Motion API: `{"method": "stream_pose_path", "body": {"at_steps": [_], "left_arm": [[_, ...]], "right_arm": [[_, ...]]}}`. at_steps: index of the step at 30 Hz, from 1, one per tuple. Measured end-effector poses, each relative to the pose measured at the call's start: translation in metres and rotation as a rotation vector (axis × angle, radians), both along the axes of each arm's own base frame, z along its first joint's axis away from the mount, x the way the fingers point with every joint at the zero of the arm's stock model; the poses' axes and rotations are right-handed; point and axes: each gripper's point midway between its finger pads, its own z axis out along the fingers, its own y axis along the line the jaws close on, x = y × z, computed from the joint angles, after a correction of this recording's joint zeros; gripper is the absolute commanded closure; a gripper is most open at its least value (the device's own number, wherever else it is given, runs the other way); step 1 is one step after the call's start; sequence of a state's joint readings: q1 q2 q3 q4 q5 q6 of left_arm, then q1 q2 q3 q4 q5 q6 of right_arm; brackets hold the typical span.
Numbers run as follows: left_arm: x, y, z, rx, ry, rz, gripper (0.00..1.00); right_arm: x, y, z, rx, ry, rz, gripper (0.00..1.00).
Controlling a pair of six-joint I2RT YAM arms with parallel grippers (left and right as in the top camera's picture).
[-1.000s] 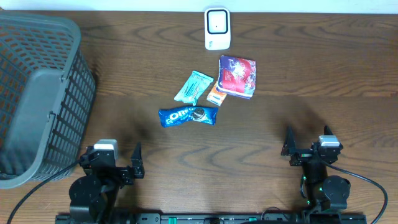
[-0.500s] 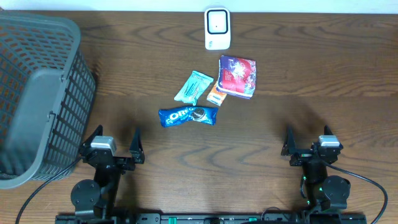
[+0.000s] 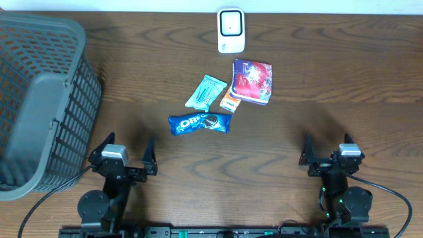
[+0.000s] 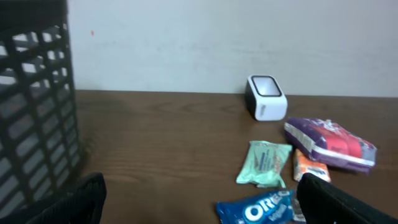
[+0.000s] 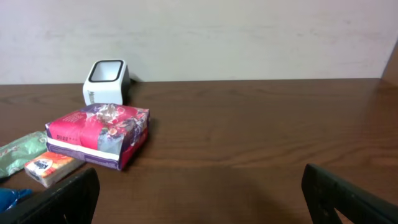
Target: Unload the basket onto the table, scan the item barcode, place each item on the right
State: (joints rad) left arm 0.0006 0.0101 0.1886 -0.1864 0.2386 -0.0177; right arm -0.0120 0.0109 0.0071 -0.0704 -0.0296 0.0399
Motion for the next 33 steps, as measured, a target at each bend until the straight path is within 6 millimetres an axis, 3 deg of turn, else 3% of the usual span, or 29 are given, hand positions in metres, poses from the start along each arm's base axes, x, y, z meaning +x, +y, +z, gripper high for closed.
{"method": "stream_pose_path", "body": {"at_steps": [12, 21, 33], "left_arm": [[-0.012, -0.007, -0.053, 0.003, 0.220, -0.032, 0.02], [-0.048, -0.006, -0.124, 0.007, 0.550, -0.033, 0.02], [-0.051, -0.006, -0.127, 0.007, 0.568, -0.033, 0.02]], "right_arm": [[0.000, 0.000, 0.000, 0.000, 0.000, 0.000, 0.01], [0.000, 0.000, 0.000, 0.000, 0.000, 0.000, 0.01], [0.000, 0.007, 0.005, 0.062, -0.016, 0.039, 0.01]]}}
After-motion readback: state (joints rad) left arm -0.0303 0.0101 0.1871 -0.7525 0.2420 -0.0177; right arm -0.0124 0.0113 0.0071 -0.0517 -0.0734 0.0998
